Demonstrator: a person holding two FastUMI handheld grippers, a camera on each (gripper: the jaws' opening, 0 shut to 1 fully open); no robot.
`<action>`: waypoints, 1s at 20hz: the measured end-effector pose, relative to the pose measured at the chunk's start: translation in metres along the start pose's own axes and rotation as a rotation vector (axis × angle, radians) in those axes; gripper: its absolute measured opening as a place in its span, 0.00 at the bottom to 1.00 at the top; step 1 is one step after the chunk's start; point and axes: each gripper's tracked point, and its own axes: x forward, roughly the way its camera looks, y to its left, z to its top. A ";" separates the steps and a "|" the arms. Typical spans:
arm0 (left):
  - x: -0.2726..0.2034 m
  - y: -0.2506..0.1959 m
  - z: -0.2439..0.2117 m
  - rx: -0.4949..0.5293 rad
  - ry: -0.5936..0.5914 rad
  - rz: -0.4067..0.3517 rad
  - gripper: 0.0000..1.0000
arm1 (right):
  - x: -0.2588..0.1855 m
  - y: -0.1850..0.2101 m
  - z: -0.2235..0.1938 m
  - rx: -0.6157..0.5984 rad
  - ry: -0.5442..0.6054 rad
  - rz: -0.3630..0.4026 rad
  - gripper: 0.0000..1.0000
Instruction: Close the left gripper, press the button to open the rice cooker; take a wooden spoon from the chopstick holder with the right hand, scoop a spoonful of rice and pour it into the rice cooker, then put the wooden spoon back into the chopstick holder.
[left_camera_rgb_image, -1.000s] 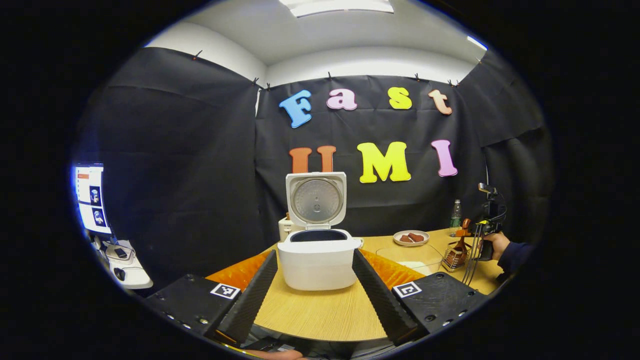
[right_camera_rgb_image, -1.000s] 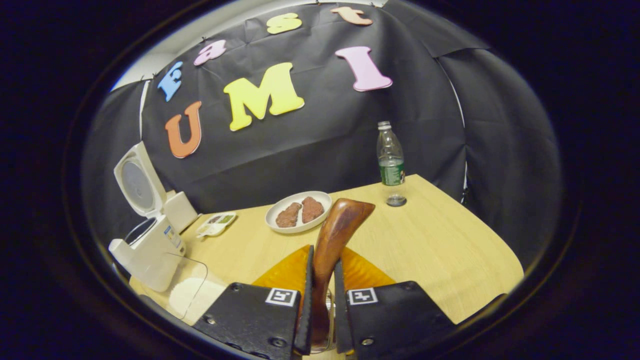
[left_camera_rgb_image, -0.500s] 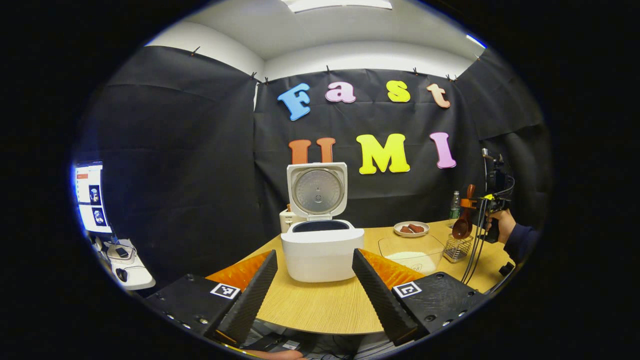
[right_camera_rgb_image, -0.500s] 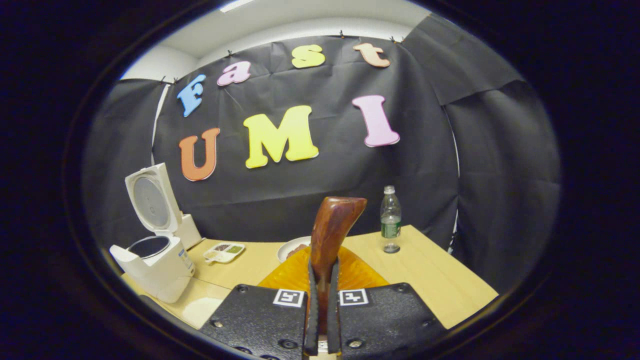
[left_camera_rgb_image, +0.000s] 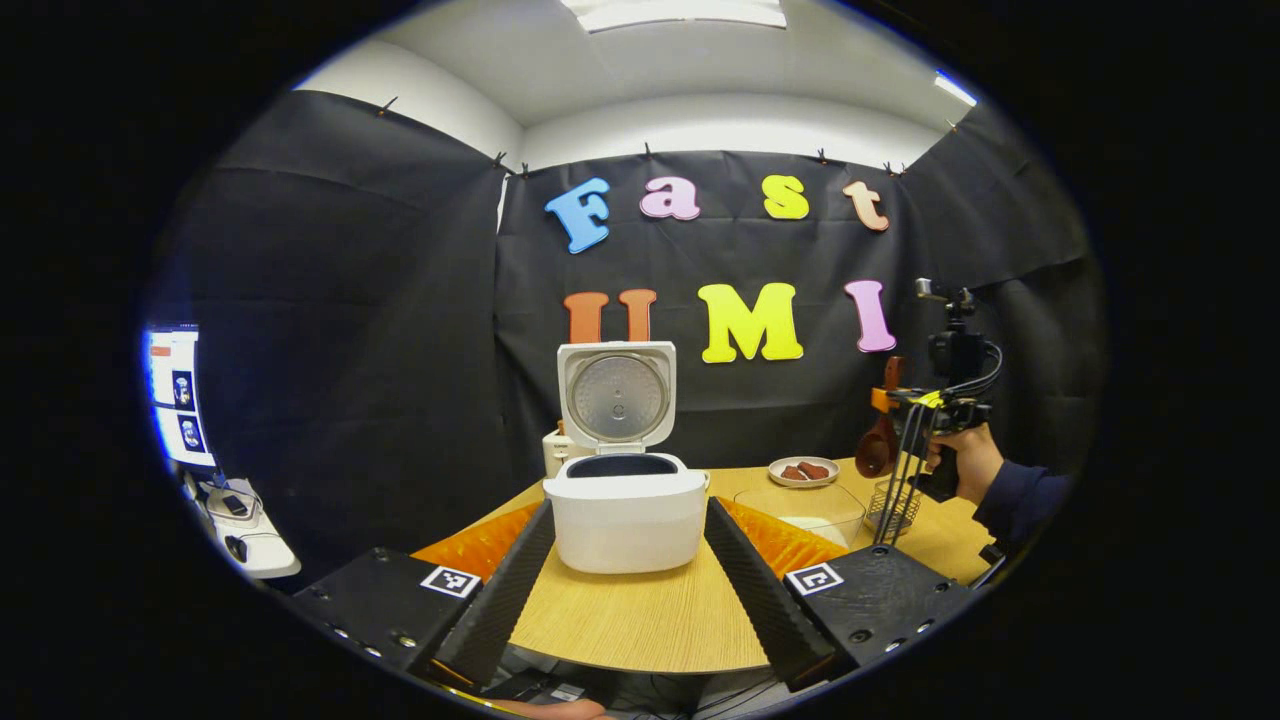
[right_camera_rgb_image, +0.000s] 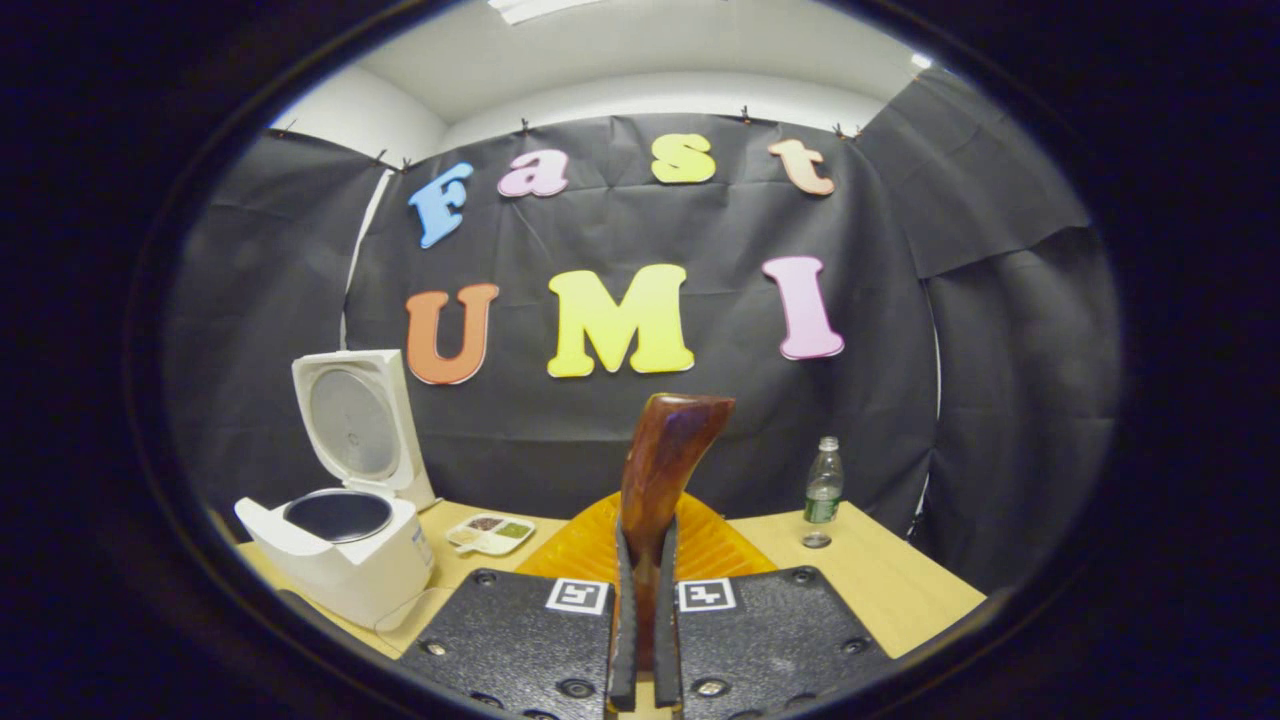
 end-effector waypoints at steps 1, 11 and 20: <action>-0.001 -0.001 0.002 0.000 -0.008 -0.009 0.95 | 0.001 0.011 -0.005 -0.006 0.002 0.006 0.12; -0.008 0.020 0.011 -0.071 -0.040 -0.019 0.96 | 0.019 0.077 -0.095 -0.096 0.100 -0.049 0.12; -0.006 0.013 0.004 -0.067 -0.016 -0.040 0.93 | 0.015 0.105 -0.141 0.020 0.239 -0.026 0.12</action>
